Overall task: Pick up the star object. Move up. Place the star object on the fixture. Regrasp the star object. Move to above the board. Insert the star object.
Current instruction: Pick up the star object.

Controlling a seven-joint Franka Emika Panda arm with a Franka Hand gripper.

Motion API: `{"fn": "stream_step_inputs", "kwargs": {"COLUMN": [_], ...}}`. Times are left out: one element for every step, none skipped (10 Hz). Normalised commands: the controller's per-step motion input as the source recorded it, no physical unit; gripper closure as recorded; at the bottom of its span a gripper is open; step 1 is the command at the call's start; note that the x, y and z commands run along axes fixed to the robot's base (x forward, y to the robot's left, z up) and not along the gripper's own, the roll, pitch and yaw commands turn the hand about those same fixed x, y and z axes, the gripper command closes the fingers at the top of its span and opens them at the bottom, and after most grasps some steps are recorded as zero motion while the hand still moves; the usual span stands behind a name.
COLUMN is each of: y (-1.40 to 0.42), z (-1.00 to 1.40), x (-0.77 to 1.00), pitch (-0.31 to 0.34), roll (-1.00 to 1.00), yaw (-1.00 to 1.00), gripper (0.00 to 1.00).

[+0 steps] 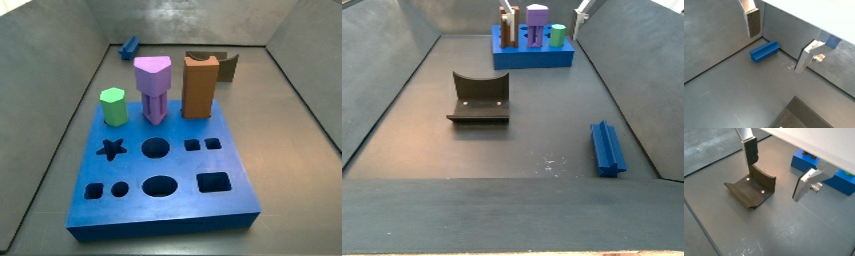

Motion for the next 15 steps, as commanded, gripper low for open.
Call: {"fn": "stream_step_inputs", "kwargs": {"y": [0.09,0.07,0.18,0.45,0.43,0.47,0.48,0.48,0.47,0.51,0.49,0.44,0.34,0.28,0.25], "z": [0.00,0.00,-0.05,-0.42,-0.95,-1.00,-1.00,-1.00,-1.00,-0.88,-0.91,-0.83,-0.68,-0.62,-0.58], "x": [0.00,0.20,0.00,-0.60,-0.77,-0.80,-0.81,-0.82,-0.82,-0.03,0.06,0.07,0.11,0.09,0.05], "pitch": [0.000,0.000,0.000,-0.099,-0.091,-0.061,-0.054,-0.051,-0.056,-0.091,-0.051,-0.067,-0.107,-0.119,-0.124], "roll": [-0.01,0.00,-0.02,0.01,-0.01,-0.09,-0.11,-0.12,-0.10,-0.11,-0.09,-0.14,-0.22,-0.26,-0.28], "yaw": [0.00,0.15,0.00,-0.41,-0.48,-0.46,-0.44,-0.44,-0.42,-0.21,-0.17,-0.17,-0.16,-0.16,-0.19], "gripper": [0.00,0.00,0.00,0.00,0.00,0.00,0.00,0.00,0.00,0.00,0.00,0.00,0.00,0.00,0.00]}}
